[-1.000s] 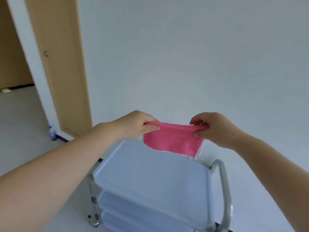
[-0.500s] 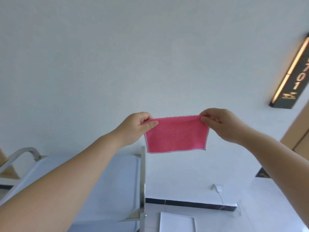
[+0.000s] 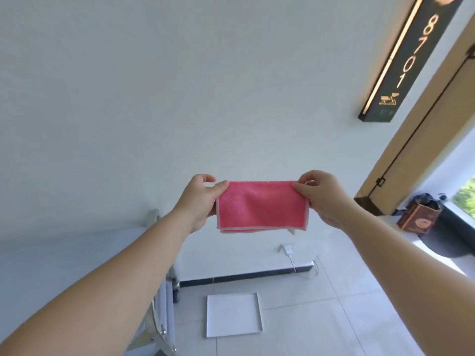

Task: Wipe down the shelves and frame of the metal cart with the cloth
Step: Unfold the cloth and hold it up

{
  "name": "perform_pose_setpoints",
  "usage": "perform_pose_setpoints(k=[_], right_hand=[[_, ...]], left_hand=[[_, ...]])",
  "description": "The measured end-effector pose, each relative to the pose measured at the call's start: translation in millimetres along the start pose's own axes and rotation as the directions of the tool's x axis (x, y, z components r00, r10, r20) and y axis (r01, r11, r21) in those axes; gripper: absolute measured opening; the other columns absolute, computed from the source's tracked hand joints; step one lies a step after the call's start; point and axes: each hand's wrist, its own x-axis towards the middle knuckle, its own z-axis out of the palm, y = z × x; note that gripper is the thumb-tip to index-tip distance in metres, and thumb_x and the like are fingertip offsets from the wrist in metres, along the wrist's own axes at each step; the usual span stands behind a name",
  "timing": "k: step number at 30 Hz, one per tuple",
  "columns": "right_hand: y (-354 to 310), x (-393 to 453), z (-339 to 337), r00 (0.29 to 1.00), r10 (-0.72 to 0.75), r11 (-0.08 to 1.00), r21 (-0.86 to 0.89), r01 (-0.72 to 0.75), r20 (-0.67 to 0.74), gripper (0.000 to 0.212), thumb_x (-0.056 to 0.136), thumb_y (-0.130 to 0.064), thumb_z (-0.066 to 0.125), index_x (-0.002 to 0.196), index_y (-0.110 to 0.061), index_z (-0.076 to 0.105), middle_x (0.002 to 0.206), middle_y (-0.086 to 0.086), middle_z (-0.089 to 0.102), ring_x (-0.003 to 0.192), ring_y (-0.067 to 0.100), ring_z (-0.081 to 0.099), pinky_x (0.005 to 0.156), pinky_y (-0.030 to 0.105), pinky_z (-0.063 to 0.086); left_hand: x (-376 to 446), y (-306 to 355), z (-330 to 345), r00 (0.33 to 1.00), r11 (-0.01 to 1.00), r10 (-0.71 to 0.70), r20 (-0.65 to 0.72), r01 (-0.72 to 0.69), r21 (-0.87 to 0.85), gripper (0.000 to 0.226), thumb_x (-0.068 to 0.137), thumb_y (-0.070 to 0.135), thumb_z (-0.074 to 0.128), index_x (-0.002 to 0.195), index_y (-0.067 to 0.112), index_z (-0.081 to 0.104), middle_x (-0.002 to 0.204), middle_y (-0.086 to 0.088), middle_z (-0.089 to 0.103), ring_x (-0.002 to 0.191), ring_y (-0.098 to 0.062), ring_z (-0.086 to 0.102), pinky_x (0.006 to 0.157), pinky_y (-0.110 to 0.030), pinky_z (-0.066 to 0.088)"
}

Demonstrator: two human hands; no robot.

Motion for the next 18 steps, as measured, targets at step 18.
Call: perform_pose_setpoints(k=[18], right_hand=[[241, 124, 46, 0.891, 0.373, 0.891, -0.37, -0.265, 0.259, 0.044, 0.073, 0.006, 0.059, 0.111, -0.016, 0.067, 0.084, 0.0, 0.064, 0.071, 0.031, 0.065, 0.07, 0.052, 0.057]], left_hand=[[99, -227, 24, 0.982, 0.791, -0.149, -0.114, 0.188, 0.583, 0.04, 0.075, 0.002, 0.067, 0.11, 0.02, 0.062, 0.106, 0.005, 0.061, 0.077, -0.004, 0.059, 0.068, -0.015, 0.044]])
